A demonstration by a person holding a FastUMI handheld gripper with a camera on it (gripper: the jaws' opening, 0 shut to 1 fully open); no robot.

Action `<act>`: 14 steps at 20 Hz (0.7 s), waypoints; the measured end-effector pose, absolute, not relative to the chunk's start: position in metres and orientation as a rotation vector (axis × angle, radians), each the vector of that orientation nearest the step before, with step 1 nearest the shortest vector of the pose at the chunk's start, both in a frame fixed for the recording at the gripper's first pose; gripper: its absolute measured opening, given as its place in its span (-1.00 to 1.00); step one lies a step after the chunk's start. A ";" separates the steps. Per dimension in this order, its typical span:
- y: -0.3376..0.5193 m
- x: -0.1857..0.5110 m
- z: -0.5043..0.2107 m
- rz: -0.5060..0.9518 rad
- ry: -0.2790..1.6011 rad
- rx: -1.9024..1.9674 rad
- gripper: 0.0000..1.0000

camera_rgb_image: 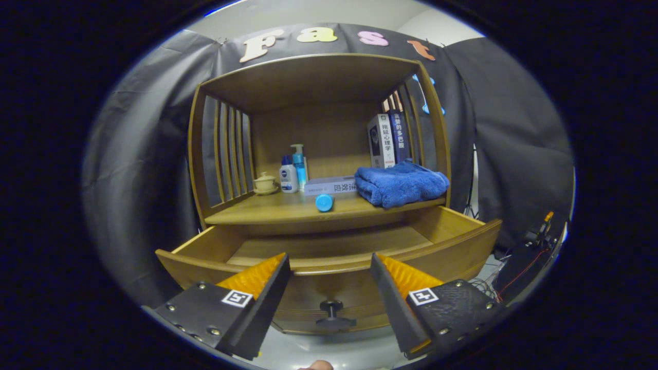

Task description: Pull open the drawer, take out the items inside it, and place them on the countertop above the cabinet.

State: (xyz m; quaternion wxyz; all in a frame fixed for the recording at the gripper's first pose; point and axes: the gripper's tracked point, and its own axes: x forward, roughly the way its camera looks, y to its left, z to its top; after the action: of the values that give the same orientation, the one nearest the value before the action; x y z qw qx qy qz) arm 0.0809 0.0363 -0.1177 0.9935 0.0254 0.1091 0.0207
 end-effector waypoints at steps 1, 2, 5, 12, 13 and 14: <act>0.041 0.084 -0.121 0.044 0.223 0.055 0.91; 0.042 0.095 -0.122 0.047 0.229 0.049 0.91; 0.045 0.112 -0.123 0.056 0.251 0.036 0.91; 0.050 0.155 -0.125 0.099 0.251 0.058 0.90; 0.052 0.161 -0.126 0.103 0.253 0.058 0.90; 0.052 0.167 -0.127 0.106 0.254 0.052 0.90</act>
State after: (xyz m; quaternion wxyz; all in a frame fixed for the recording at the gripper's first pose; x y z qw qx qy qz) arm 0.1668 0.0524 -0.1268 0.9902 0.0259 0.1267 0.0527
